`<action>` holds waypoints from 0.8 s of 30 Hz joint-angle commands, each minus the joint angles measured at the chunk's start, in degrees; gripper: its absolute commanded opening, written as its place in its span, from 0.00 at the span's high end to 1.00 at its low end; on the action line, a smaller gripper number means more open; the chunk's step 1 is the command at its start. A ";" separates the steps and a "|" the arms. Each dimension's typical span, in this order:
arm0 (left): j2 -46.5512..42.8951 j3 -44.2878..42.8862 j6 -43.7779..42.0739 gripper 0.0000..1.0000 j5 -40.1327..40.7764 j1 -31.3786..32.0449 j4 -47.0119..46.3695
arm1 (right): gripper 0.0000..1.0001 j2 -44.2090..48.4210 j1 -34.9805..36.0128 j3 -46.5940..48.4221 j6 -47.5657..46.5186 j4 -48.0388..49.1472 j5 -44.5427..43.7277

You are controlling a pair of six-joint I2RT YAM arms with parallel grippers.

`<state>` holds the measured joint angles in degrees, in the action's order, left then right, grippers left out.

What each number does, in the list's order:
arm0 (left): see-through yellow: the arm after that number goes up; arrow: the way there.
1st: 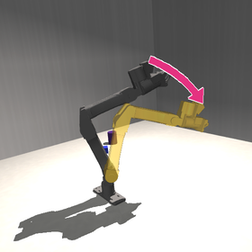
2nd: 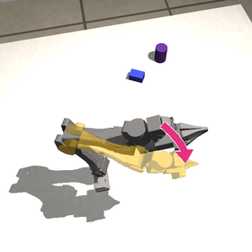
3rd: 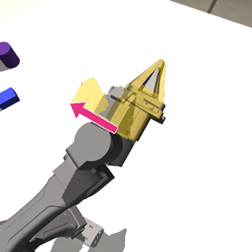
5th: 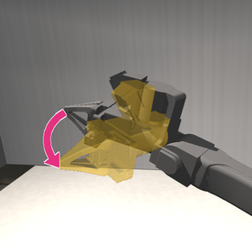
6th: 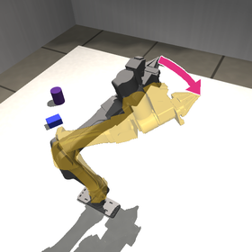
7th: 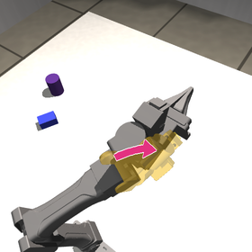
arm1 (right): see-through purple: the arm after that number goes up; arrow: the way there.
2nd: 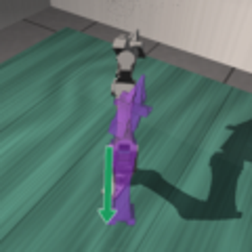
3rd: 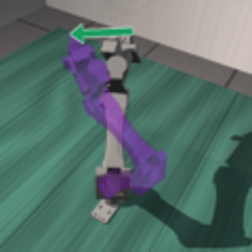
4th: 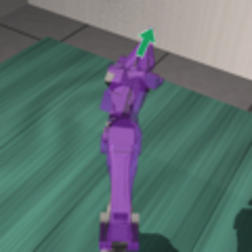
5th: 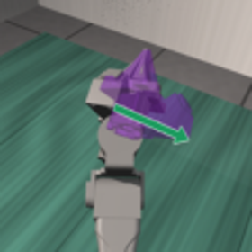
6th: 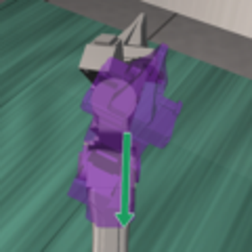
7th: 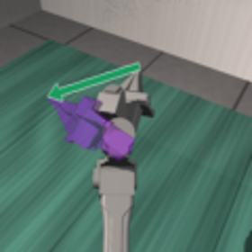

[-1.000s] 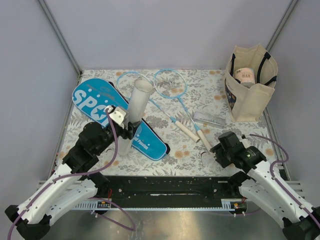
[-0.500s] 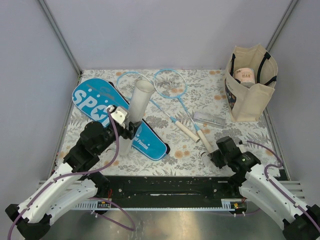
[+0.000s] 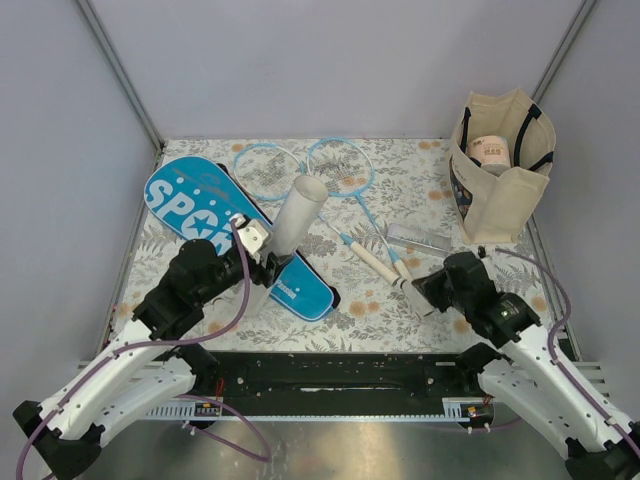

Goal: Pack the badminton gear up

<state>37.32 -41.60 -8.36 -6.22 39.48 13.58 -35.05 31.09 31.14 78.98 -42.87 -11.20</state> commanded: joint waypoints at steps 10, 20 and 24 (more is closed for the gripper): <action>5.83 -4.27 -12.46 0.53 -13.82 0.42 2.06 | 1.00 -13.37 0.37 37.74 -54.33 9.65 11.01; 10.05 -7.43 -21.00 0.53 -14.87 1.03 6.63 | 1.00 -19.27 0.29 50.95 -68.35 4.99 39.57; 11.90 -9.63 -21.43 0.54 -16.80 1.56 7.16 | 1.00 -20.41 0.29 49.20 -65.37 9.11 49.07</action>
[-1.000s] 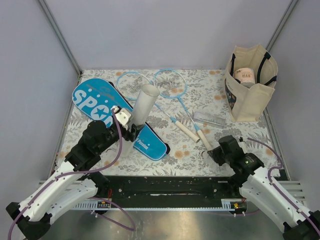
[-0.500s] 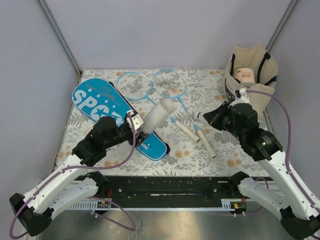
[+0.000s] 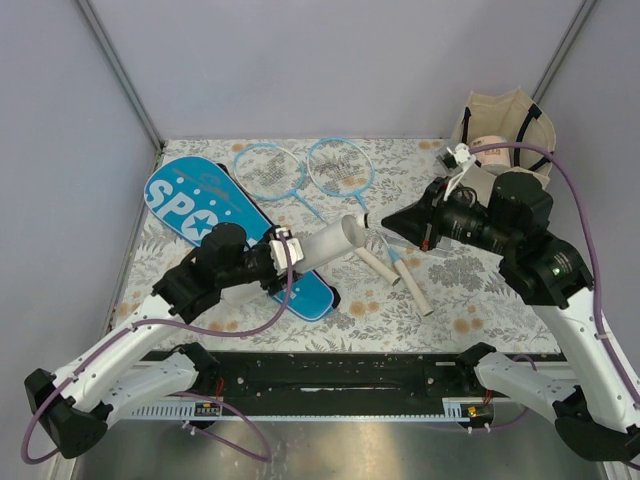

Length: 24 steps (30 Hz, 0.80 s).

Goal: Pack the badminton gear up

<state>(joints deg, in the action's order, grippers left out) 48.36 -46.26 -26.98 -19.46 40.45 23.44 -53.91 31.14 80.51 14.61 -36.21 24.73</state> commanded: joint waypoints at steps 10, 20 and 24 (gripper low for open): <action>1.12 -5.16 -3.78 0.54 -4.88 1.92 -2.96 | 1.00 -5.33 0.33 -3.61 0.86 5.97 16.14; 2.09 -5.95 -2.73 0.54 -4.09 2.27 -4.02 | 1.00 -7.96 2.00 -11.51 9.73 19.41 16.67; 2.18 -6.56 -2.02 0.54 -4.18 2.27 -3.84 | 1.00 -8.93 4.01 -14.50 11.40 23.37 13.69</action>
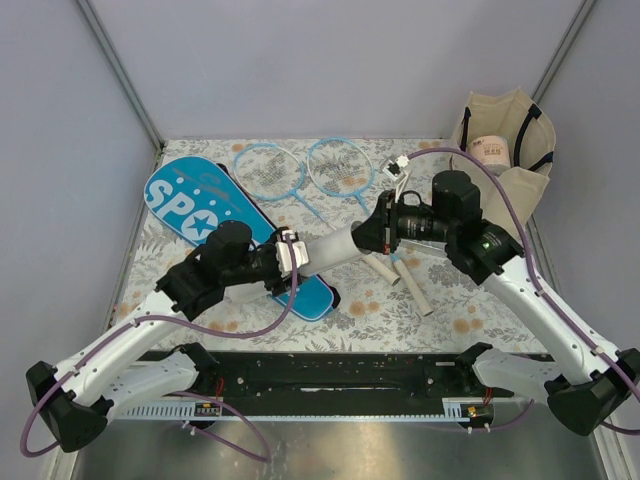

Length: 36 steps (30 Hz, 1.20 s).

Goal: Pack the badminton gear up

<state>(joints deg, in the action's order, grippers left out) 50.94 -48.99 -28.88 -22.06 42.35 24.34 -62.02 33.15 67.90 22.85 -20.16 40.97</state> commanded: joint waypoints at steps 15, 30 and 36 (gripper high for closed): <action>-0.58 -2.43 1.72 0.55 1.59 0.45 -5.44 | 0.48 2.33 3.68 0.47 1.69 -0.72 -13.80; -1.72 -4.27 28.33 0.57 3.35 0.37 -16.76 | 0.02 17.89 3.68 -7.68 -1.93 9.33 -23.75; -4.17 -1.82 47.05 0.57 2.98 0.37 -33.45 | 0.02 18.07 3.59 -15.24 -2.02 19.54 -12.69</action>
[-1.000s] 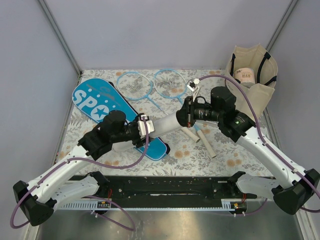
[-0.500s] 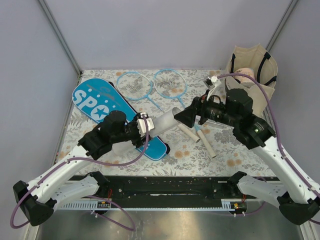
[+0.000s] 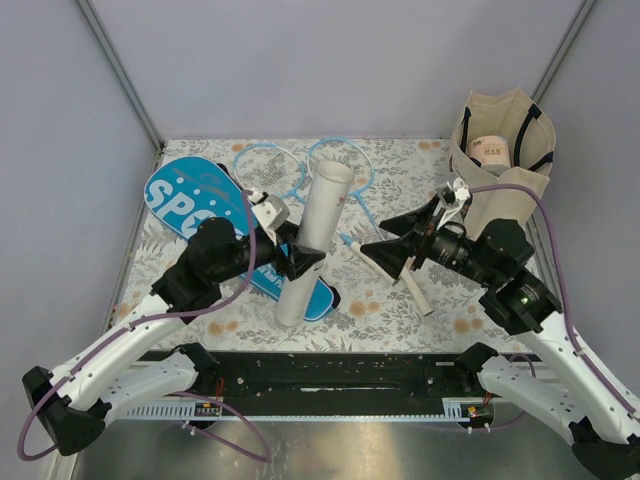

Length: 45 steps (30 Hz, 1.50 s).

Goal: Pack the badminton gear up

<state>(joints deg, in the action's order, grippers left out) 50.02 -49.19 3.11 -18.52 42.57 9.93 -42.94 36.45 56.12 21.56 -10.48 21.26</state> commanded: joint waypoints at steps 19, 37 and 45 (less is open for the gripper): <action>-4.32 6.38 29.49 0.57 10.07 0.94 -35.07 | 0.02 -18.75 11.09 -4.62 1.03 23.58 1.97; -5.28 10.16 27.55 0.59 22.56 1.20 -35.42 | 0.02 -25.70 16.20 -5.85 18.52 30.26 -12.28; -5.11 10.08 32.22 0.60 26.96 1.91 -35.43 | 0.05 -28.25 19.19 -5.93 19.40 29.29 -18.96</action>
<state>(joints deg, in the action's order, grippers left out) 45.80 -38.04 32.03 5.43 43.64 -18.85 -70.43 54.43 50.13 40.45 17.87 8.12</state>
